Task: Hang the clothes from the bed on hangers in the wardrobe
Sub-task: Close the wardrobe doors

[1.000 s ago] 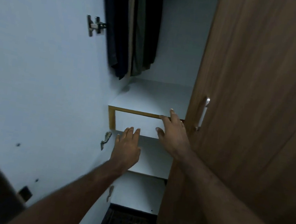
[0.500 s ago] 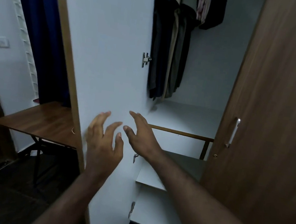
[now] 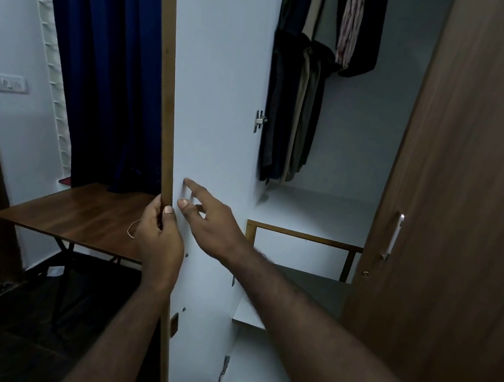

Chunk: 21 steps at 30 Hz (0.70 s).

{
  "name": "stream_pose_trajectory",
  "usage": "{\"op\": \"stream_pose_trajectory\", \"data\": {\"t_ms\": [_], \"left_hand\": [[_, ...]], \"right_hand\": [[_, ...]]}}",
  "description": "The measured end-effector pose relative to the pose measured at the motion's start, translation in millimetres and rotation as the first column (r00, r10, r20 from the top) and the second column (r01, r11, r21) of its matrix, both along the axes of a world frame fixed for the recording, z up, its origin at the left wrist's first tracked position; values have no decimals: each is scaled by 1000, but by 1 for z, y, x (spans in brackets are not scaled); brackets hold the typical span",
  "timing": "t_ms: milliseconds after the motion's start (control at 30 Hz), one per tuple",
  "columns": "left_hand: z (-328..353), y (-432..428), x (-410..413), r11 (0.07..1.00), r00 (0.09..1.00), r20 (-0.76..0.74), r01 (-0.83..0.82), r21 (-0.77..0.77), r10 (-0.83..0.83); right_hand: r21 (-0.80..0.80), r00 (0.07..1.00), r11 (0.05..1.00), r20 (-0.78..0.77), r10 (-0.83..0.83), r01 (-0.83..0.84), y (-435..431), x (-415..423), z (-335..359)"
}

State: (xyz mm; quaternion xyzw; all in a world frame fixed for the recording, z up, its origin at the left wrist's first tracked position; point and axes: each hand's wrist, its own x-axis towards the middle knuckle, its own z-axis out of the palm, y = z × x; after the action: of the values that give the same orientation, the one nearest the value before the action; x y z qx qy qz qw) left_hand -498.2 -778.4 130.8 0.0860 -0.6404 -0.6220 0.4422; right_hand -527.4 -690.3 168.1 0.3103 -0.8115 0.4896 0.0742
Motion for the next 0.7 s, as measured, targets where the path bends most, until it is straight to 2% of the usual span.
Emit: {"op": "stream_pose_trajectory", "data": {"t_ms": [133,300,500,633,700], "left_hand": [[1,2,3,1000,1000,-4,-14,-2,14],[-9,14,7,998,999,-7,47,-49,-48],[-7,71,13,958,970,-64,220,-184,-235],[-5,107,0,888,929,-54,332,-318,-366],[-11,126,-13,848,897,6,419,-324,-441]], "right_hand": [[-58,999,997,14,-51,52,0,10,3],[-125,985,979,-24,-168,164,21,20,7],[-279,919,888,-47,-392,365,66,16,5],[-254,862,860,-141,-486,443,114,12,8],[-212,817,833,-184,-547,510,141,9,12]]}}
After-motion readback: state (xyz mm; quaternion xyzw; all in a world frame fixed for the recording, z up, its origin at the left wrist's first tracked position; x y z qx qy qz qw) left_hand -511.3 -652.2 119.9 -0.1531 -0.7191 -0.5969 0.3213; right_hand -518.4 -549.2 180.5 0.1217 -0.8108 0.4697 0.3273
